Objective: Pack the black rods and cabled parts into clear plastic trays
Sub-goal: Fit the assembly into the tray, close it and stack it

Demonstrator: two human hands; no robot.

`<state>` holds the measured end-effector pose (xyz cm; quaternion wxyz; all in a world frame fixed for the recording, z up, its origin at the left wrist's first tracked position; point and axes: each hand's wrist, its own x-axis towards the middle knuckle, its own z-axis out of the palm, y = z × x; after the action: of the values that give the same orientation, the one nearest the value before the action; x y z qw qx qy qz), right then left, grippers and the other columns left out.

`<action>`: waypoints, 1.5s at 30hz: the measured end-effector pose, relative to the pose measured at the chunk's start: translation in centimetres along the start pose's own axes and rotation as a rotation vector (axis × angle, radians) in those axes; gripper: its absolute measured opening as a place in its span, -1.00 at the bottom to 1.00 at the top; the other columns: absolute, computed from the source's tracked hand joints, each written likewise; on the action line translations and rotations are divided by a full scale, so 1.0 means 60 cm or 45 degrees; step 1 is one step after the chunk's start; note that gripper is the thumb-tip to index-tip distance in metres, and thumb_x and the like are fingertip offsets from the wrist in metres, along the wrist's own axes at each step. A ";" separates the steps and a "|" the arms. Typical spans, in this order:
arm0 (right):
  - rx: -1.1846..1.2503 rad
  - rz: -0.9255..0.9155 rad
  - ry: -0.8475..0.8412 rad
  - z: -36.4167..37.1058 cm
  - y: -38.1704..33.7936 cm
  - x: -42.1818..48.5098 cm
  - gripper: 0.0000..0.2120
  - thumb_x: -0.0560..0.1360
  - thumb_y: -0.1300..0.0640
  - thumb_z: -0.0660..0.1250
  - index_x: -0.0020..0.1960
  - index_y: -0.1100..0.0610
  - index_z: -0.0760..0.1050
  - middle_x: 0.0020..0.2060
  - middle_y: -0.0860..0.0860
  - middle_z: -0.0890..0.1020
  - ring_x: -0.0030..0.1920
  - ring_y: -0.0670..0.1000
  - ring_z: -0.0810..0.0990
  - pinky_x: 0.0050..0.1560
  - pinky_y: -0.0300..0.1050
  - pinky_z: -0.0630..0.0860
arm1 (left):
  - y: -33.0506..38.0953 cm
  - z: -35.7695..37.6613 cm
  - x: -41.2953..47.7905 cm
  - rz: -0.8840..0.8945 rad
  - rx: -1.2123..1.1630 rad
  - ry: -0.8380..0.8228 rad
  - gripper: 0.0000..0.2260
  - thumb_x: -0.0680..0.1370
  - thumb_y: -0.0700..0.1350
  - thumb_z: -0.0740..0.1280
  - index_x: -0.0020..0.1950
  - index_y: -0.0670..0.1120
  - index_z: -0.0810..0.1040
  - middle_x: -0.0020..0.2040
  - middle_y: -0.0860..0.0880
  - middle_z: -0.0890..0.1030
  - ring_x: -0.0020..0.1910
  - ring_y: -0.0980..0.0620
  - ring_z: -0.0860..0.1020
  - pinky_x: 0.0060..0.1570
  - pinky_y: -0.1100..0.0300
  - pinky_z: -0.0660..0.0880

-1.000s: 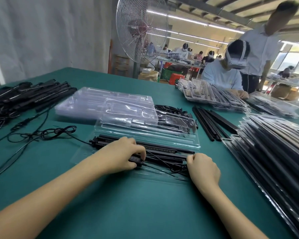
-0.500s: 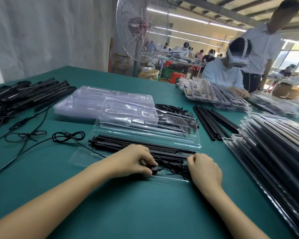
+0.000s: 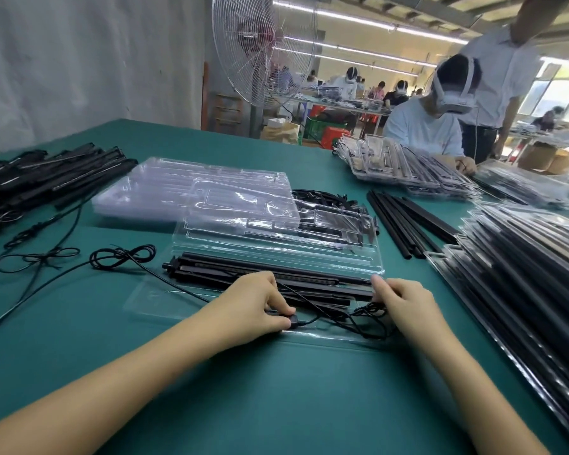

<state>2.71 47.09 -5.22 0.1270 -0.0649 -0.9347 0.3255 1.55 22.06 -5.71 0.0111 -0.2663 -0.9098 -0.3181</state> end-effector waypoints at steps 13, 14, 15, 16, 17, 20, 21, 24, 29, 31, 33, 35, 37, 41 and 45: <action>-0.184 -0.312 -0.539 -0.037 -0.017 -0.020 -0.81 0.36 0.02 0.47 -0.11 -0.23 0.56 -0.05 -0.15 0.55 -0.04 -0.28 0.48 -0.07 -0.50 0.35 | 0.044 -0.006 0.005 0.301 0.796 -0.158 -0.60 0.63 0.16 0.02 0.47 0.18 0.25 0.12 -0.03 0.47 0.08 -0.08 0.50 -0.14 0.15 0.26; -0.200 -0.313 -0.512 -0.037 -0.015 -0.019 -0.80 0.37 0.10 0.44 -0.16 -0.21 0.56 -0.08 -0.15 0.56 -0.09 -0.29 0.48 -0.10 -0.51 0.35 | 0.046 -0.005 0.006 0.315 0.852 -0.176 -0.60 0.62 0.17 0.01 0.45 0.17 0.29 0.11 -0.03 0.47 0.07 -0.08 0.49 -0.15 0.14 0.26; -0.215 -0.310 -0.470 -0.038 -0.013 -0.018 -0.76 0.38 0.17 0.41 -0.21 -0.19 0.53 -0.12 -0.15 0.56 -0.13 -0.30 0.48 -0.13 -0.52 0.34 | 0.046 -0.004 0.006 0.333 0.902 -0.188 -0.61 0.62 0.17 0.01 0.41 0.14 0.34 0.09 -0.04 0.46 0.07 -0.08 0.49 -0.16 0.13 0.26; -0.228 -0.302 -0.429 -0.039 -0.010 -0.016 -0.73 0.38 0.22 0.38 -0.25 -0.18 0.51 -0.14 -0.14 0.57 -0.16 -0.30 0.48 -0.15 -0.52 0.34 | 0.045 -0.002 0.006 0.341 0.934 -0.203 -0.61 0.62 0.18 0.01 0.39 0.11 0.37 0.08 -0.05 0.45 0.06 -0.08 0.47 -0.17 0.13 0.25; -0.242 -0.292 -0.399 -0.040 -0.008 -0.015 -0.71 0.39 0.24 0.36 -0.28 -0.17 0.48 -0.16 -0.14 0.56 -0.18 -0.28 0.47 -0.17 -0.50 0.34 | 0.045 0.000 0.004 0.336 0.950 -0.220 -0.59 0.62 0.18 0.00 0.38 0.09 0.37 0.08 -0.06 0.43 0.06 -0.07 0.45 -0.17 0.14 0.25; -0.285 -0.280 -0.328 -0.044 0.001 -0.012 -0.74 0.44 0.21 0.34 -0.25 -0.15 0.46 -0.19 -0.12 0.56 -0.27 -0.26 0.45 -0.22 -0.46 0.36 | 0.042 0.010 -0.009 0.292 0.991 -0.249 -0.51 0.60 0.25 -0.03 0.42 0.04 0.30 0.23 -0.05 0.30 0.11 -0.05 0.36 -0.12 0.13 0.31; -0.276 -0.273 -0.299 -0.046 0.002 -0.011 -0.78 0.46 0.18 0.35 -0.24 -0.13 0.46 -0.21 -0.12 0.56 -0.33 -0.26 0.44 -0.27 -0.44 0.36 | 0.043 0.011 -0.013 0.281 0.979 -0.246 -0.47 0.58 0.28 -0.05 0.43 0.02 0.28 0.30 -0.02 0.22 0.13 -0.04 0.34 -0.09 0.12 0.36; -0.249 -0.211 -0.178 -0.053 0.006 -0.007 -0.82 0.49 0.10 0.34 -0.25 -0.09 0.44 -0.27 -0.09 0.57 -0.43 -0.17 0.40 -0.32 -0.25 0.38 | 0.045 0.008 -0.023 0.281 0.981 -0.216 -0.36 0.51 0.33 -0.14 0.43 0.03 0.32 0.43 -0.08 0.13 0.21 -0.08 0.32 0.05 0.10 0.44; -0.323 -0.086 -0.058 -0.060 0.011 -0.006 -0.87 0.51 0.07 0.29 -0.21 -0.01 0.43 -0.28 -0.05 0.59 -0.37 -0.02 0.46 -0.30 -0.12 0.46 | 0.049 0.005 -0.013 0.179 1.042 -0.380 -0.22 0.37 0.40 -0.29 0.50 0.14 0.19 0.55 -0.16 -0.21 0.51 -0.15 -0.24 0.42 -0.17 -0.17; -0.328 -0.059 -0.022 -0.056 0.011 -0.005 -0.90 0.53 0.11 0.25 -0.18 0.04 0.42 -0.23 0.00 0.57 -0.35 -0.02 0.44 -0.32 -0.13 0.40 | 0.042 0.003 -0.007 0.101 1.027 -0.451 -0.21 0.32 0.44 -0.31 0.51 0.23 0.06 0.54 -0.15 -0.25 0.48 -0.22 -0.36 0.35 -0.28 -0.36; -0.353 -0.020 0.000 -0.052 0.012 -0.003 -0.91 0.53 0.14 0.23 -0.14 0.12 0.41 -0.20 0.05 0.55 -0.26 0.02 0.46 -0.26 -0.10 0.41 | 0.031 -0.001 -0.007 0.081 1.006 -0.511 -0.19 0.26 0.47 -0.35 0.49 0.31 -0.03 0.56 -0.10 -0.15 0.51 -0.23 -0.26 0.33 -0.29 -0.39; -0.406 0.040 0.012 -0.048 0.016 -0.002 -0.89 0.53 0.12 0.21 -0.12 0.16 0.39 -0.19 0.07 0.52 -0.19 0.07 0.48 -0.23 -0.07 0.41 | 0.023 -0.006 -0.009 0.076 0.947 -0.550 -0.19 0.22 0.47 -0.37 0.47 0.36 -0.08 0.57 -0.03 -0.05 0.53 -0.17 -0.13 0.35 -0.27 -0.37; -0.403 0.098 0.022 -0.047 0.016 -0.002 -0.83 0.52 0.04 0.25 -0.15 0.13 0.37 -0.19 0.07 0.49 -0.20 0.05 0.47 -0.27 -0.08 0.35 | 0.019 -0.007 -0.010 0.095 0.914 -0.556 -0.21 0.23 0.47 -0.35 0.47 0.38 -0.09 0.57 0.01 0.00 0.54 -0.08 -0.07 0.39 -0.22 -0.33; -0.450 0.014 0.110 -0.048 0.006 -0.010 -0.70 0.46 -0.18 0.30 -0.21 0.04 0.40 -0.27 -0.02 0.38 -0.15 0.03 0.36 -0.21 -0.09 0.30 | 0.014 -0.009 -0.009 0.137 0.842 -0.534 -0.20 0.24 0.48 -0.34 0.48 0.35 -0.01 0.56 0.14 -0.01 0.52 -0.04 0.03 0.44 -0.11 -0.18; -0.308 -0.268 0.084 -0.032 -0.014 -0.020 -0.69 0.47 -0.16 0.28 -0.29 0.06 0.44 -0.28 -0.04 0.33 -0.26 -0.04 0.38 -0.29 -0.20 0.28 | 0.009 -0.013 -0.005 0.207 0.838 -0.501 -0.22 0.26 0.47 -0.35 0.47 0.36 0.02 0.54 0.24 0.01 0.45 0.00 0.15 0.42 0.01 -0.09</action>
<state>4.38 47.36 -3.48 0.1821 0.0079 -0.9641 0.1931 1.96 21.83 -4.80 -0.0536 -0.3757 -0.9239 0.0497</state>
